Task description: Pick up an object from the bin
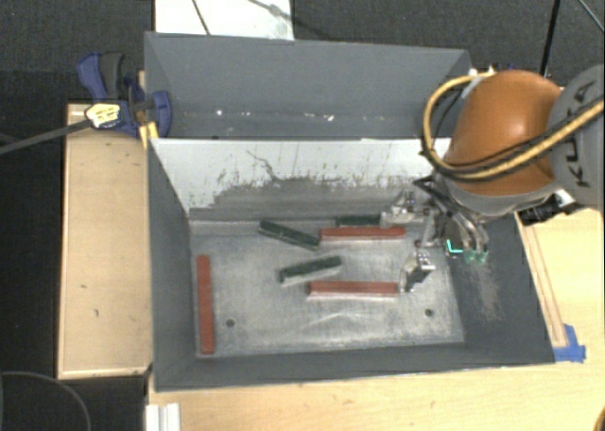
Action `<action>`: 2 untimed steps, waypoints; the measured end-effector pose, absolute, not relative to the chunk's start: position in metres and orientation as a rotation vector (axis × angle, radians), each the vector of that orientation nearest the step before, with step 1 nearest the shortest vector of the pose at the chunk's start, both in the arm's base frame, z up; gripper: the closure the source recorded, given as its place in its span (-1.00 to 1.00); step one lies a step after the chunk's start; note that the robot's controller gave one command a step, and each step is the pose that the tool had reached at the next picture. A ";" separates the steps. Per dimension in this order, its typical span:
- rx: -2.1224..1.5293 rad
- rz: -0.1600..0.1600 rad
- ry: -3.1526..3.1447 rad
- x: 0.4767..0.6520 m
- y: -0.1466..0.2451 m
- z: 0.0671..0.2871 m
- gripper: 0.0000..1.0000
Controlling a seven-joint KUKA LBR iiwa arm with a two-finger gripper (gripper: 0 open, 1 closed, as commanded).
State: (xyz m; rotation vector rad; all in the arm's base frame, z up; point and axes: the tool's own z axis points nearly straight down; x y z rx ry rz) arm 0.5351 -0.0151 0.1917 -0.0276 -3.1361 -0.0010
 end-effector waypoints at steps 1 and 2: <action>-0.027 0.000 -3.144 0.537 -0.015 0.196 -1.00; -0.022 0.000 -3.149 0.538 -0.015 0.193 -1.00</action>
Offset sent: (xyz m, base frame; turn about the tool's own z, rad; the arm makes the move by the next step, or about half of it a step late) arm 0.0034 0.0196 -0.1076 -0.1187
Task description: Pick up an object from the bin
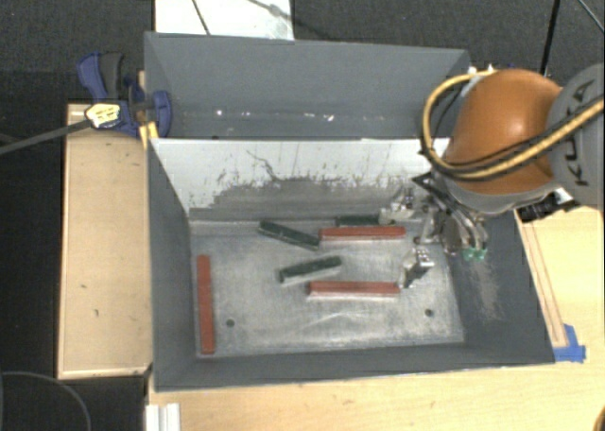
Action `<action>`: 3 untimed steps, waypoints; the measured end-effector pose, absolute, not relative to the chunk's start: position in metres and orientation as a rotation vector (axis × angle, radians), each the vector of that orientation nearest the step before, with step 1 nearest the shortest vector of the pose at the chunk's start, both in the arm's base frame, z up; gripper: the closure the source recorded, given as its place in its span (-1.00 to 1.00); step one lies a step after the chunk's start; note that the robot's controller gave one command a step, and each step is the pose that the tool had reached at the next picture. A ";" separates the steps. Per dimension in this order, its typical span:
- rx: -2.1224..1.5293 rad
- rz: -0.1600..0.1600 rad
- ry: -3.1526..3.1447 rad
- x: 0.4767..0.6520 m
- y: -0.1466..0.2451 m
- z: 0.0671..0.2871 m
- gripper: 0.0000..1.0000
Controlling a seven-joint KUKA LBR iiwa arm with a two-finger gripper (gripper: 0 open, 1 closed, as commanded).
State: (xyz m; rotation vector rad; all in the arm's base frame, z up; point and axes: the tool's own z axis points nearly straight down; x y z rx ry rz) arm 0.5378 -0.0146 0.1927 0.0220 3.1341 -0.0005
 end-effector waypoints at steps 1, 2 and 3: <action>-0.279 0.002 3.135 0.524 -0.001 0.159 -1.00; -0.522 -0.002 3.095 0.523 0.011 0.074 1.00; -0.522 -0.002 3.095 0.523 0.011 0.074 1.00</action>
Offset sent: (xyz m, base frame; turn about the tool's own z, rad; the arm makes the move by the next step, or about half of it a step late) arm -0.0169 0.0260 -0.1227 -0.3505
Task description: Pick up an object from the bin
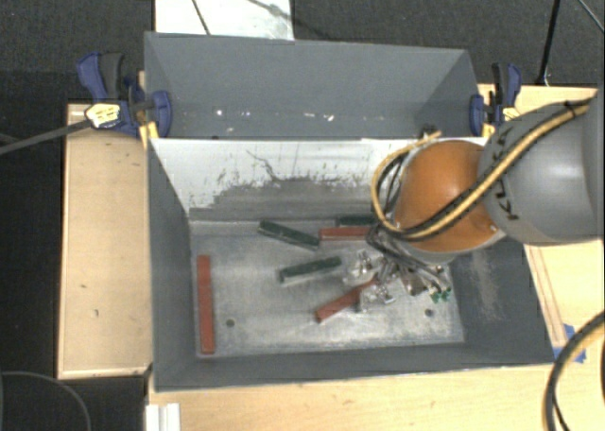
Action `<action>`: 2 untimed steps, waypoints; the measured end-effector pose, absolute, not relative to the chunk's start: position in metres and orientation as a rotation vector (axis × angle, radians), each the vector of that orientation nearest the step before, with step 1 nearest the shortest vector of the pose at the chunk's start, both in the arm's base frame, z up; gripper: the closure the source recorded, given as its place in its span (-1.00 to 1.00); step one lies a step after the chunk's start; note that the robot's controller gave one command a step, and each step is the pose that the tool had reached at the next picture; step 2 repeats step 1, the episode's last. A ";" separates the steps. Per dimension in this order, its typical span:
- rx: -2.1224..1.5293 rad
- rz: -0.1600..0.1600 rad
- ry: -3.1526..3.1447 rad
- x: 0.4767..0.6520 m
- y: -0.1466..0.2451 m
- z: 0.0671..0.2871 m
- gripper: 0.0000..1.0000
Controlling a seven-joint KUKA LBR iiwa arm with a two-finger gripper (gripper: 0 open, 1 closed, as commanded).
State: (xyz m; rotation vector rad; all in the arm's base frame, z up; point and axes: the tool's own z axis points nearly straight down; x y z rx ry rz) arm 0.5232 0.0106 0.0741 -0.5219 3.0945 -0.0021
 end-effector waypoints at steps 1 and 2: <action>-0.514 -0.002 3.088 0.523 0.019 0.250 1.00; -0.514 -0.002 3.088 0.523 0.019 0.250 1.00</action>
Offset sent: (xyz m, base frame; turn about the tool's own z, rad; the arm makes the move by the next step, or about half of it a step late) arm 0.0000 0.0000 0.0000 0.0000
